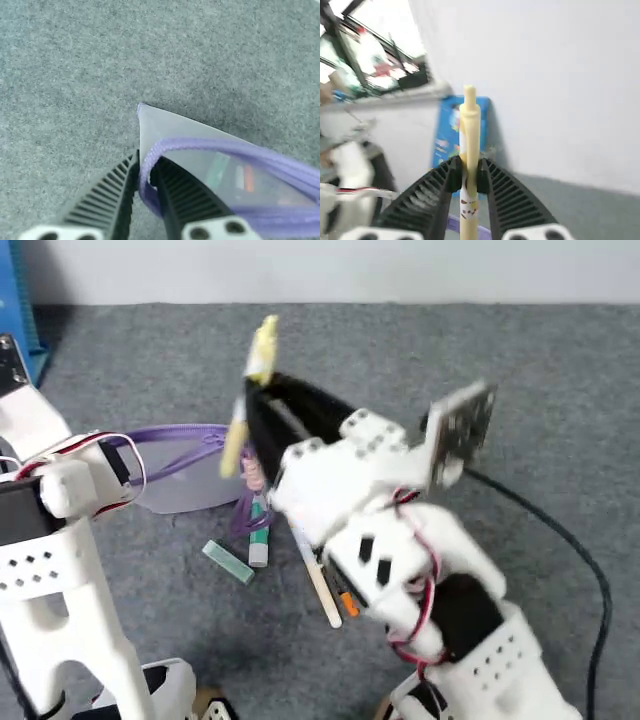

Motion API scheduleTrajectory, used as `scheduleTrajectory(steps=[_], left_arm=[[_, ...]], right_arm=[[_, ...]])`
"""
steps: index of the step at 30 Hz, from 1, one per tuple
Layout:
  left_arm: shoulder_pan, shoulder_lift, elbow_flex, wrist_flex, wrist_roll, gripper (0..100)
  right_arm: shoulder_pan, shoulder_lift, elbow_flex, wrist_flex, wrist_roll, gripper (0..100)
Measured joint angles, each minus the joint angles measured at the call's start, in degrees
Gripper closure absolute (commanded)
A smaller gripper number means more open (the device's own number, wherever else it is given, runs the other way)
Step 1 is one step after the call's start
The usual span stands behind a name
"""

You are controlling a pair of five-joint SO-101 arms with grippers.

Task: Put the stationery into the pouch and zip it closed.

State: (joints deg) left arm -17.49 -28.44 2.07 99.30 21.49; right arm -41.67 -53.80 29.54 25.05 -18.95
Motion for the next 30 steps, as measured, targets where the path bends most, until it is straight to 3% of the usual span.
scheduleTrajectory(steps=[5, 11, 26, 30], left_arm=[[0.0, 0.0, 0.0, 0.1, 0.0, 99], [0.0, 0.0, 0.0, 0.1, 0.0, 99], [0.0, 0.0, 0.0, 0.1, 0.0, 99], [0.0, 0.0, 0.0, 0.1, 0.0, 99]], right_arm=[[-2.2, -1.5, 6.9, -15.2, 0.0, 99.1], [-2.8, 2.8, 7.3, -23.7, 2.1, 99.1], [-2.8, 20.3, 7.4, -27.0, 3.1, 98.6], [-3.2, 20.7, 9.7, -27.0, 5.2, 90.1]])
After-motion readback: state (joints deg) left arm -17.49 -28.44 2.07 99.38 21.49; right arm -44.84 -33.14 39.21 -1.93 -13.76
